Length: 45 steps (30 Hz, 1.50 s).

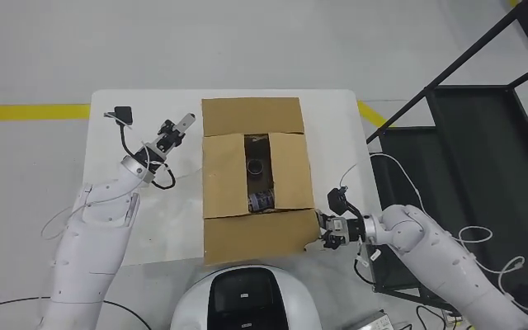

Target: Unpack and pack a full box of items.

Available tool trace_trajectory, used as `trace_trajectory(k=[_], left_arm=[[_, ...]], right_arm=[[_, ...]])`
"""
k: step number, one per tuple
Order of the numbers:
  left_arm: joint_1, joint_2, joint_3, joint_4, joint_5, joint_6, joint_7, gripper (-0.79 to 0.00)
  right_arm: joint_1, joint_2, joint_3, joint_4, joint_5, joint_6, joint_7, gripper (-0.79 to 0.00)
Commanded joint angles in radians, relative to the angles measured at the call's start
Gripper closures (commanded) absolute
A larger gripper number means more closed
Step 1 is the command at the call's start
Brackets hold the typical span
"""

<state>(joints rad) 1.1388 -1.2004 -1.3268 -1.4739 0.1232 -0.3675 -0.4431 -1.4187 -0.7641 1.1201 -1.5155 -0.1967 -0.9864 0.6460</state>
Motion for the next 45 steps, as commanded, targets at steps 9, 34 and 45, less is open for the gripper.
trace_trajectory(k=[9, 34, 45], left_arm=[[-0.008, -0.001, 0.003, 0.015, -0.013, 0.008, 0.01, -0.785], [-0.012, 0.002, -0.01, 0.024, -0.014, 0.007, 0.014, -0.785], [-0.04, 0.0, -0.008, 0.057, -0.021, 0.007, 0.022, -0.785]], right_arm=[[-0.013, 0.009, 0.051, -0.001, -0.01, -0.021, -0.049, -0.785], [-0.012, 0.002, -0.083, -0.052, 0.047, -0.026, 0.053, -0.785], [0.049, 0.015, -0.067, -0.091, 0.195, -0.026, 0.051, -0.785]])
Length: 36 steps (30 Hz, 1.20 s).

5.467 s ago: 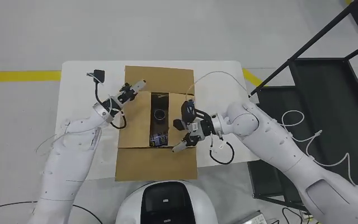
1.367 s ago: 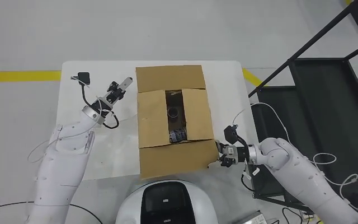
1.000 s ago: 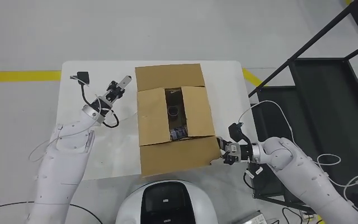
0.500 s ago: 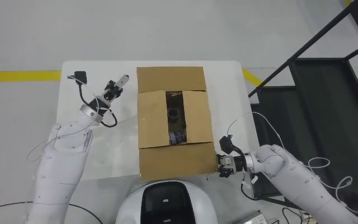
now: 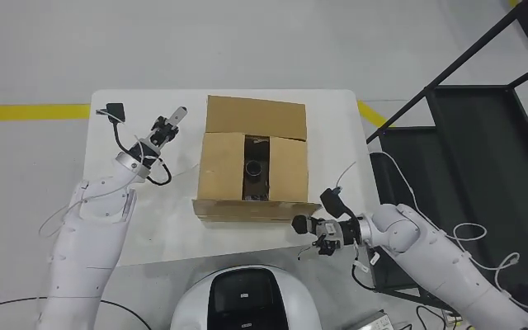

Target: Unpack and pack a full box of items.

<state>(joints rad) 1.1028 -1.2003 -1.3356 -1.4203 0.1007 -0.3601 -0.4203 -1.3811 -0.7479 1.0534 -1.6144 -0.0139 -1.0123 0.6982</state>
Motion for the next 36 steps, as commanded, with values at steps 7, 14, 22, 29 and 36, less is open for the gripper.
trace_trajectory(k=[7, 14, 22, 29, 36], left_arm=[[-0.054, -0.001, 0.015, 0.066, 0.021, -0.001, -0.035, -0.785], [-0.172, -0.008, 0.055, 0.202, 0.033, -0.051, -0.089, -0.785], [-0.278, -0.024, 0.102, 0.351, -0.001, -0.106, -0.12, -0.785], [-0.278, -0.024, 0.102, 0.351, -0.001, -0.106, -0.12, -0.785], [-0.278, -0.024, 0.102, 0.351, -0.001, -0.106, -0.12, -0.785]], right_arm=[[0.081, -0.012, 0.01, 0.05, -0.015, 0.0, -0.036, -0.785], [0.112, -0.023, 0.006, 0.042, -0.084, 0.078, -0.056, -0.785], [0.124, -0.028, 0.001, 0.02, -0.099, 0.121, -0.057, -0.785], [0.124, -0.028, 0.001, 0.02, -0.099, 0.121, -0.057, -0.785], [0.124, -0.028, 0.001, 0.02, -0.099, 0.121, -0.057, -0.785]])
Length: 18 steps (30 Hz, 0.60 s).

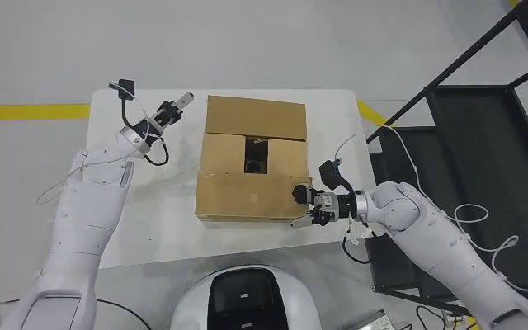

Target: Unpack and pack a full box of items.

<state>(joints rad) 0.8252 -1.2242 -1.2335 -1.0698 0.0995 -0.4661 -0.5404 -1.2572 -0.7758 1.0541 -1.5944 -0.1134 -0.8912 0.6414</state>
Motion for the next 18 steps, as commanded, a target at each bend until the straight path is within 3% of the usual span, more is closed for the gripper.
trace_trajectory(k=[1, 4, 7, 12, 18], left_arm=[[0.002, 0.001, 0.001, 0.003, 0.023, 0.027, 0.012, -0.785], [0.007, -0.003, 0.021, -0.026, 0.057, 0.083, 0.034, -0.785], [-0.02, -0.009, 0.041, 0.008, 0.073, 0.125, 0.028, -0.785], [-0.115, -0.031, 0.105, 0.16, 0.11, 0.131, 0.037, -0.785], [-0.21, -0.08, 0.193, 0.348, 0.022, 0.037, -0.024, -0.785]], right_arm=[[0.0, 0.0, 0.0, 0.0, 0.0, 0.0, 0.0, -0.785], [0.0, 0.0, 0.0, 0.0, 0.0, 0.0, 0.0, -0.785], [0.0, 0.0, 0.0, 0.0, 0.0, 0.0, 0.0, -0.785], [0.0, 0.0, 0.0, 0.0, 0.0, 0.0, 0.0, -0.785], [0.0, 0.0, 0.0, 0.0, 0.0, 0.0, 0.0, -0.785]])
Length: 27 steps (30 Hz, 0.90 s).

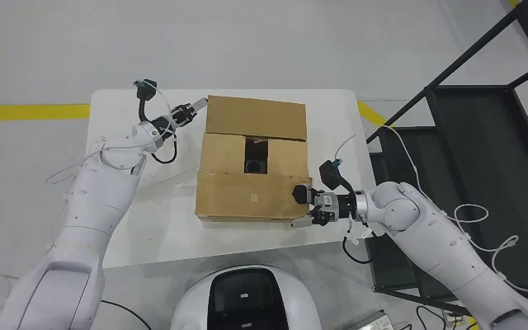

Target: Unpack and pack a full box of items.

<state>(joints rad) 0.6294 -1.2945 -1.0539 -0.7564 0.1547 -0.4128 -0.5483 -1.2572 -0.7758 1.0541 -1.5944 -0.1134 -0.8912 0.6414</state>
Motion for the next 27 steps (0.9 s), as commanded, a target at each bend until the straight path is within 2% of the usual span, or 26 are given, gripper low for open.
trace_trajectory(k=[1, 7, 15, 23, 27], left_arm=[[-0.03, -0.017, 0.024, 0.064, -0.049, -0.03, -0.028, -0.785], [-0.104, -0.062, 0.072, 0.209, -0.104, -0.105, -0.036, -0.785], [-0.16, -0.105, 0.084, 0.326, -0.218, -0.198, -0.11, -0.785], [-0.18, -0.115, 0.06, 0.37, -0.3, -0.362, -0.158, -0.785], [-0.168, -0.11, 0.028, 0.37, -0.399, -0.439, -0.253, -0.785]], right_arm=[[0.0, 0.0, 0.0, 0.0, 0.0, 0.0, 0.0, -0.785], [0.0, 0.0, 0.0, 0.0, 0.0, 0.0, 0.0, -0.785], [0.0, 0.0, 0.0, 0.0, 0.0, 0.0, 0.0, -0.785], [0.0, 0.0, 0.0, 0.0, 0.0, 0.0, 0.0, -0.785], [0.0, 0.0, 0.0, 0.0, 0.0, 0.0, 0.0, -0.785]])
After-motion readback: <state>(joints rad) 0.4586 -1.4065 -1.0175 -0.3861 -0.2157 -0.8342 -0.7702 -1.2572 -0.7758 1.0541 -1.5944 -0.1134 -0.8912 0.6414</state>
